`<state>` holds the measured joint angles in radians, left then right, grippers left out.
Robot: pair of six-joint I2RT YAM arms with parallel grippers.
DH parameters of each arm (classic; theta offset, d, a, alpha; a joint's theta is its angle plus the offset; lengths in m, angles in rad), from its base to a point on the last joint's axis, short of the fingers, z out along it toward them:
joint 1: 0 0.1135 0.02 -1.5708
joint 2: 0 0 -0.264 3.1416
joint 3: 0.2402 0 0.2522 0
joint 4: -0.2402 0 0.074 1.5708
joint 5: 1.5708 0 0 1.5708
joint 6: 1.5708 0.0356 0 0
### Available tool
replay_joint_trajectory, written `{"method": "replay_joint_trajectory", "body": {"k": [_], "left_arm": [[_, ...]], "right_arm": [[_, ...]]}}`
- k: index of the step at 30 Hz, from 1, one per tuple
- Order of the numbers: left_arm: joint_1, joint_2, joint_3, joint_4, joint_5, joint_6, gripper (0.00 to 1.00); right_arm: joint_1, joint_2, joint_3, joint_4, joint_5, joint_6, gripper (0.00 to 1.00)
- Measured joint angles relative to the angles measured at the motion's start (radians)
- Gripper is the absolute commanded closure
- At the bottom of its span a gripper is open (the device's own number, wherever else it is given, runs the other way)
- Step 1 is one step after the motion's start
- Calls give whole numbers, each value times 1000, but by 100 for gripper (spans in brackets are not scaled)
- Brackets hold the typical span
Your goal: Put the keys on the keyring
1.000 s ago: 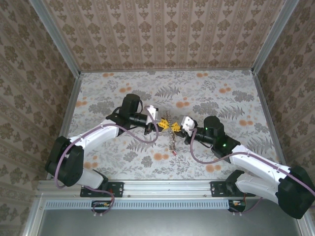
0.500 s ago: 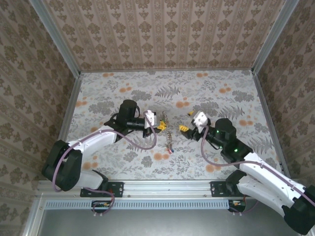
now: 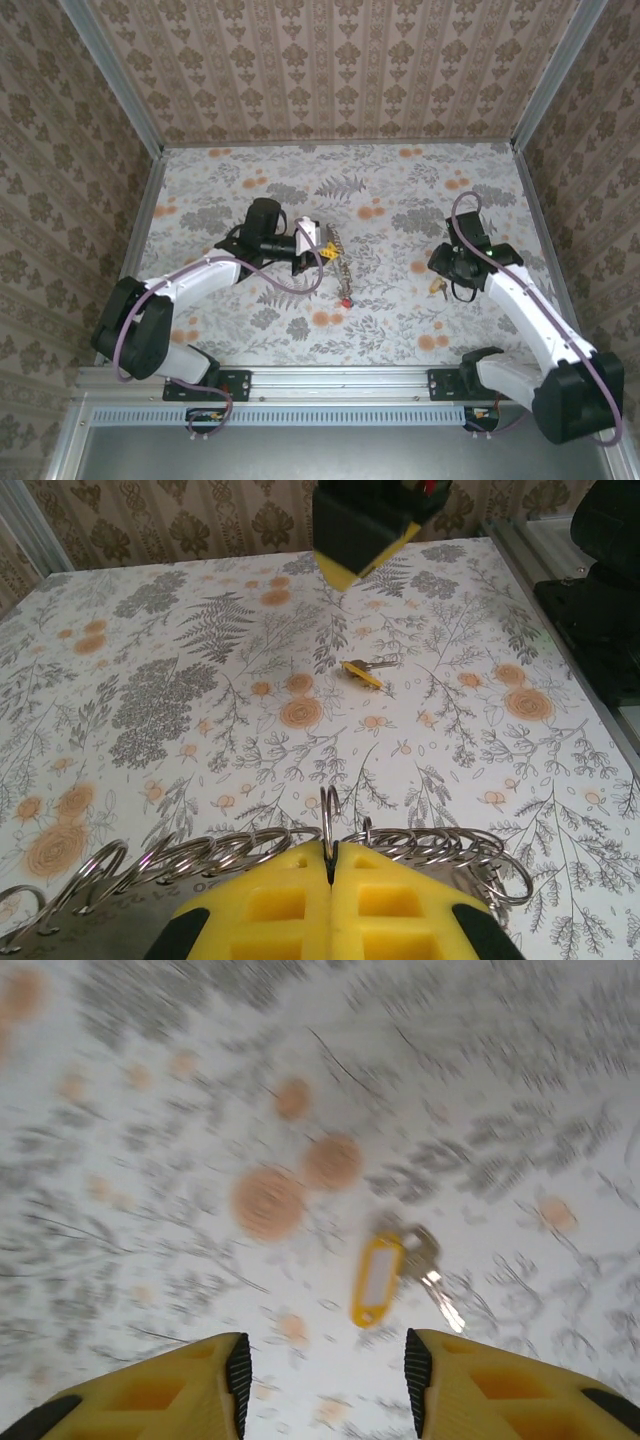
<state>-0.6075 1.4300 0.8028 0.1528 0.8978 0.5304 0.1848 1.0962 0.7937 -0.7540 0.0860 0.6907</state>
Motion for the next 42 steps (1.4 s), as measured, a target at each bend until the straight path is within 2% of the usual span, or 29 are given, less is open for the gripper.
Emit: {"method": "replay_joint_trajectory", "body": {"k": [8, 11, 15, 18, 22, 24, 27, 38, 41, 42], "left_arm": [[-41, 0, 0, 5, -9, -1, 100], [-47, 0, 0, 5, -9, -1, 100], [-52, 0, 0, 4, -10, -1, 100], [-55, 6, 0, 3, -9, -1, 100], [-60, 15, 0, -5, -16, -1, 100], [-60, 16, 0, -10, -20, 0, 100], [-60, 17, 0, -19, -25, 0, 100], [-60, 47, 0, -46, -32, 0, 100], [-60, 49, 0, -54, -32, 0, 100], [-60, 49, 0, -55, -32, 0, 100]], "right_arm": [[-30, 118, -2, -33, -48, 8, 55], [-43, 140, -3, -34, -53, 91, 60], [-98, 139, -55, 25, -145, 270, 63], [-116, 151, -39, 18, -137, 313, 52], [-122, 277, 65, 3, -120, 270, 47], [-114, 336, 88, 4, -119, 238, 42], [-85, 386, 89, -22, -105, 192, 41], [-49, 439, 89, -58, -20, 119, 64], [-49, 443, 88, -57, -10, 117, 74], [-49, 443, 88, -57, -6, 117, 80]]}}
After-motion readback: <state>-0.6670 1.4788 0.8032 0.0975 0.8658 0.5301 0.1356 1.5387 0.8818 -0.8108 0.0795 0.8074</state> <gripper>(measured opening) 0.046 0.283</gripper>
